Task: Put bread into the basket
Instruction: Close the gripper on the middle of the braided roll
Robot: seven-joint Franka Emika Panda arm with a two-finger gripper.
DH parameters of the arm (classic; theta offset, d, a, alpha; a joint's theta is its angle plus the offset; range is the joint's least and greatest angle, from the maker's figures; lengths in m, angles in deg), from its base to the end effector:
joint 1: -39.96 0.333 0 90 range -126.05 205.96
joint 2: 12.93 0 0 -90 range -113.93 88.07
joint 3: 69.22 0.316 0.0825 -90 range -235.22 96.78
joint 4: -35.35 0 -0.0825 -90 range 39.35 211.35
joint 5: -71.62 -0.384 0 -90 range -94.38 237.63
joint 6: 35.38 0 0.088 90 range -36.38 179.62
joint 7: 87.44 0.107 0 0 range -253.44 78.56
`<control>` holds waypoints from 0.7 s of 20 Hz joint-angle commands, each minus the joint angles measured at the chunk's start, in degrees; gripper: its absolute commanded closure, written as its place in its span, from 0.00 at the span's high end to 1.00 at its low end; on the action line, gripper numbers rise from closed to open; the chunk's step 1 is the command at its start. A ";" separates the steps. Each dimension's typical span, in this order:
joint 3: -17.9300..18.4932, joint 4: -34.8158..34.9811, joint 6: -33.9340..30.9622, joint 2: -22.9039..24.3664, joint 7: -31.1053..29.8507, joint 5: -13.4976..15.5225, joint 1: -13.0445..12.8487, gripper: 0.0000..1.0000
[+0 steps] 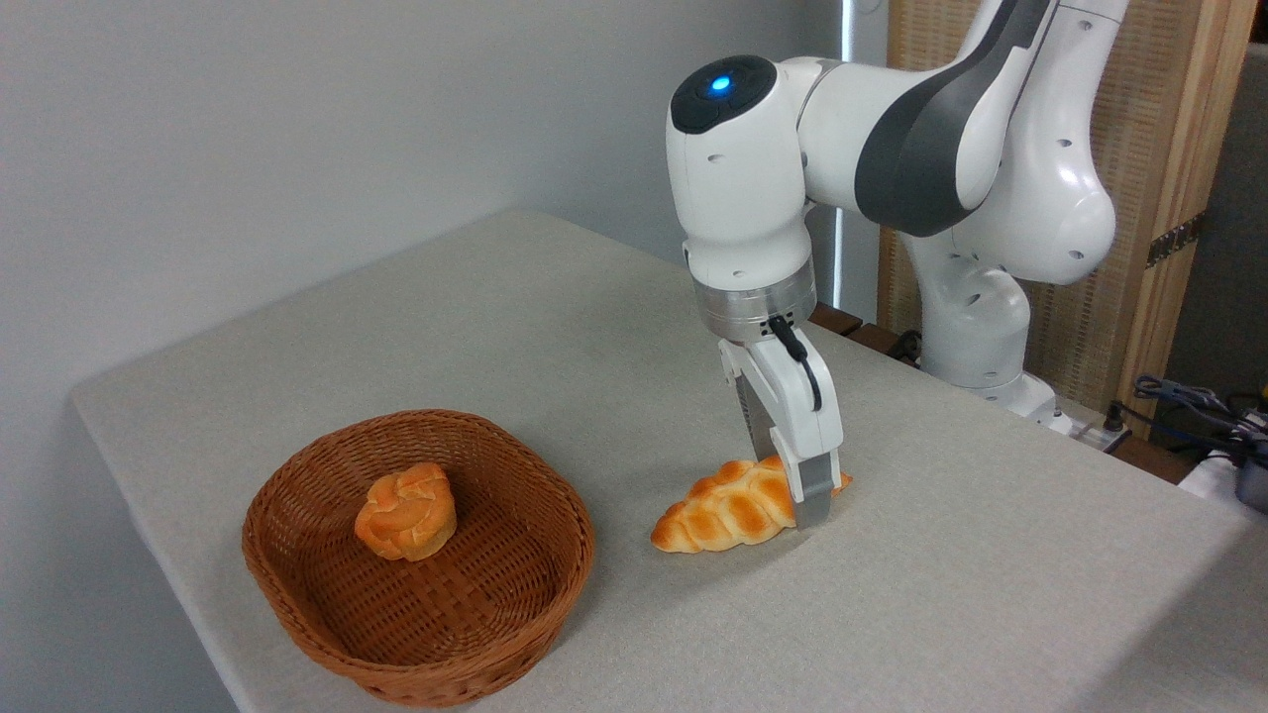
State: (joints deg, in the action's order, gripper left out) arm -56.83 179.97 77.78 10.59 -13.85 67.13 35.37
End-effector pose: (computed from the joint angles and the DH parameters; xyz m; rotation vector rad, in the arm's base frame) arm 0.3900 0.0579 0.4059 2.4953 -1.7221 -0.1530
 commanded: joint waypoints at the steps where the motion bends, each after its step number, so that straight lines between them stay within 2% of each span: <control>1: 0.45 0.49 3.81 -1.36 0.76 -0.87 -0.60 1.00; 10: -0.08 0.31 8.83 -2.59 0.68 -0.08 -1.39 1.00; 12: -0.08 0.23 8.92 -2.77 0.59 1.58 -1.65 0.98; 13: -0.17 0.14 9.01 -2.77 0.67 3.86 -1.74 0.87; 14: -0.26 0.05 10.05 -2.77 0.76 5.45 -1.83 0.72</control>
State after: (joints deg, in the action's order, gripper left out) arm -57.13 180.24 84.90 8.19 -13.79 68.28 34.19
